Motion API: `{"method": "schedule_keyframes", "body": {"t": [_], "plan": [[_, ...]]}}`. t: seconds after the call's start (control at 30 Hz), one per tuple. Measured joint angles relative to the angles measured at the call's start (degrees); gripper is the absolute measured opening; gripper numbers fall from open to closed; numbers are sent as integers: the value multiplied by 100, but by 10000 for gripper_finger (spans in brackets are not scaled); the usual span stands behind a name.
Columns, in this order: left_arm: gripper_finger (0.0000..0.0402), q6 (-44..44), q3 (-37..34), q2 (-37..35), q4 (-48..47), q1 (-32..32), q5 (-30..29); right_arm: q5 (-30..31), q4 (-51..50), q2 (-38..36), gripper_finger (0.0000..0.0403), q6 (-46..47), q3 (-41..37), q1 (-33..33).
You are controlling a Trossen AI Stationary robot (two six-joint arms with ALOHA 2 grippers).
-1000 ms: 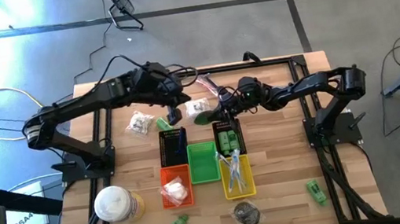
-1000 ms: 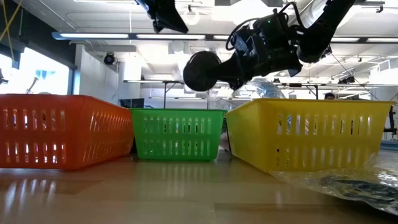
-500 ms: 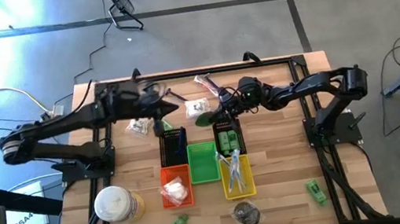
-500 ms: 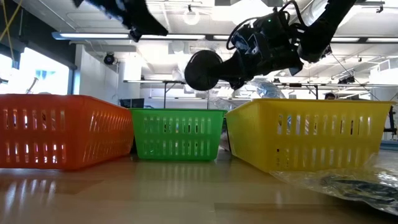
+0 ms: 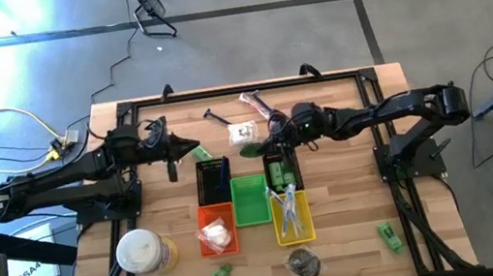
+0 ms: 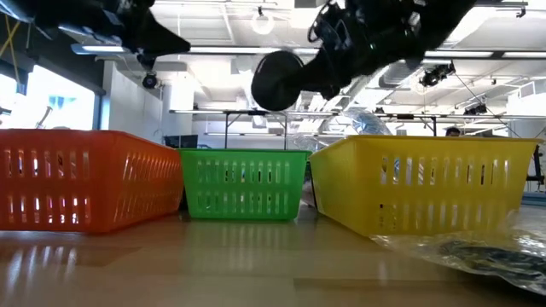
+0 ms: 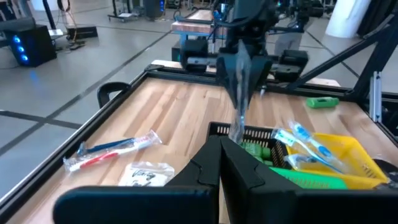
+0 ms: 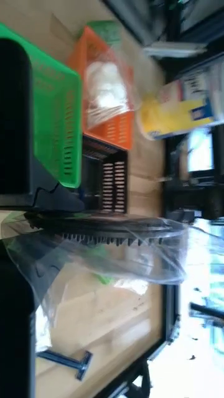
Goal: Pick & Place Travel size toiletries
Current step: Put the top black hairbrush into the green bin
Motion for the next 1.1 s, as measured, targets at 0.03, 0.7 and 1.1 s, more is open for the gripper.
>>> {"method": "schedule_keyframes", "body": {"t": [0.03, 0.7, 1.1], "plan": [[0, 2, -63, -70, -5, 0, 2, 189, -313, 0, 28, -26, 168, 103], [0, -22, -303, -184, -96, 0, -16, 608, -1999, 351, 29, 323, 1240, 1284], [0, -22, -303, -182, -98, -1, -20, -245, -1456, 1071, 29, 818, 1237, 1484]]}}
